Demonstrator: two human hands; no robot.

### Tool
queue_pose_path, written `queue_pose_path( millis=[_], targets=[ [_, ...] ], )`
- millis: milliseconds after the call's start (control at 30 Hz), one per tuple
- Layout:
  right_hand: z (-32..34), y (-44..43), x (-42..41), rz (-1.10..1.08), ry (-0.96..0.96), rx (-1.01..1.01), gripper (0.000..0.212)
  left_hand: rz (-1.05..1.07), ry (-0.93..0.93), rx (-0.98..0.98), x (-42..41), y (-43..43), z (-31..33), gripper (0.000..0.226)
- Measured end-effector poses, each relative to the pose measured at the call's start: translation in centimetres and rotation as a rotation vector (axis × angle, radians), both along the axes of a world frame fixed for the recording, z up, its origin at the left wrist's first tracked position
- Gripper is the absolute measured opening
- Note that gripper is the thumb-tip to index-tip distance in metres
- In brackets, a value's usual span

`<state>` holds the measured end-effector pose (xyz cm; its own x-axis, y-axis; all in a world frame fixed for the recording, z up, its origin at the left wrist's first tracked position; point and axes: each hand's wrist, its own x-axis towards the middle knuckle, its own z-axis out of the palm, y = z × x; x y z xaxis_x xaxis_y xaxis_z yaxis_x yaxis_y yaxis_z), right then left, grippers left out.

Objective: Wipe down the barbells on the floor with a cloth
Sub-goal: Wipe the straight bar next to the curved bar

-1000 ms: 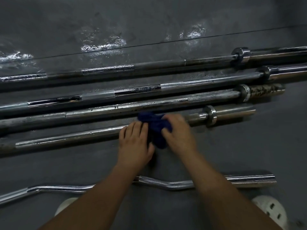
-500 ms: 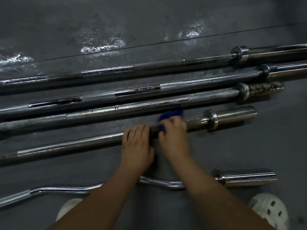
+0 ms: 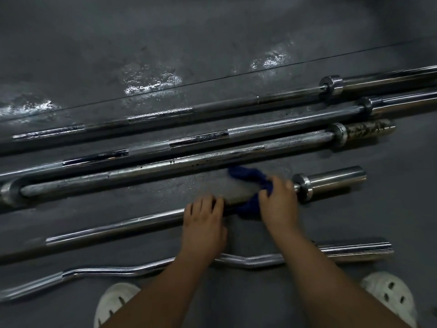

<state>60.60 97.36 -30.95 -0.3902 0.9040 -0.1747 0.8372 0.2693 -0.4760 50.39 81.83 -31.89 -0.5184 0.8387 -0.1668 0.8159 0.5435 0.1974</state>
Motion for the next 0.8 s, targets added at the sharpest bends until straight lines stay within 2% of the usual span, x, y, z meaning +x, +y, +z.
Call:
queue_pose_path(
  millis=[33,133,200,300,367,433,467,500,600,633,700,800],
  targets=[
    [0.0,-0.5,0.3,-0.002,-0.021,0.022,0.032,-0.004,-0.005,-0.001,0.3,-0.2,0.1,0.064],
    [0.1,-2.9,0.1,0.362,-0.09,-0.03,0.032,-0.004,-0.021,0.005,1.0,-0.9,0.2,0.063],
    [0.4,-2.3,0.5,0.344,-0.065,-0.058,0.031,-0.02,-0.025,-0.013,1.3,-1.3,0.4,0.066],
    [0.5,-1.1,2.6,0.05,0.02,0.002,0.027,-0.029,-0.023,-0.043,1.5,-1.2,0.8,0.068],
    [0.9,-2.0,3.0,0.139,-0.023,-0.001,0.028,-0.024,-0.031,-0.05,1.6,-1.1,1.1,0.069],
    [0.9,-2.2,2.9,0.379,-0.063,-0.063,0.027,-0.033,-0.036,-0.065,1.7,-1.2,1.1,0.072],
    [1.0,-1.6,3.0,0.426,-0.055,-0.076,0.025,-0.041,-0.037,-0.075,1.7,-1.2,1.2,0.073],
    [1.0,-0.6,3.2,0.37,-0.018,-0.06,0.024,-0.048,-0.037,-0.083,1.6,-1.2,1.2,0.074],
    [0.8,1.9,4.2,-0.228,0.166,-0.023,0.03,-0.048,-0.04,-0.079,1.3,-1.0,1.2,0.072],
    [0.6,1.3,4.0,-0.313,0.154,-0.043,0.035,-0.045,-0.039,-0.081,1.4,-0.9,1.3,0.072],
    [0.5,-1.3,2.1,-0.169,0.032,-0.044,0.042,-0.041,-0.034,-0.09,1.5,-0.8,1.4,0.072],
    [0.0,-4.2,0.4,0.121,0.202,-0.207,0.038,-0.033,-0.025,-0.086,1.4,-0.7,1.3,0.07]
  ],
)
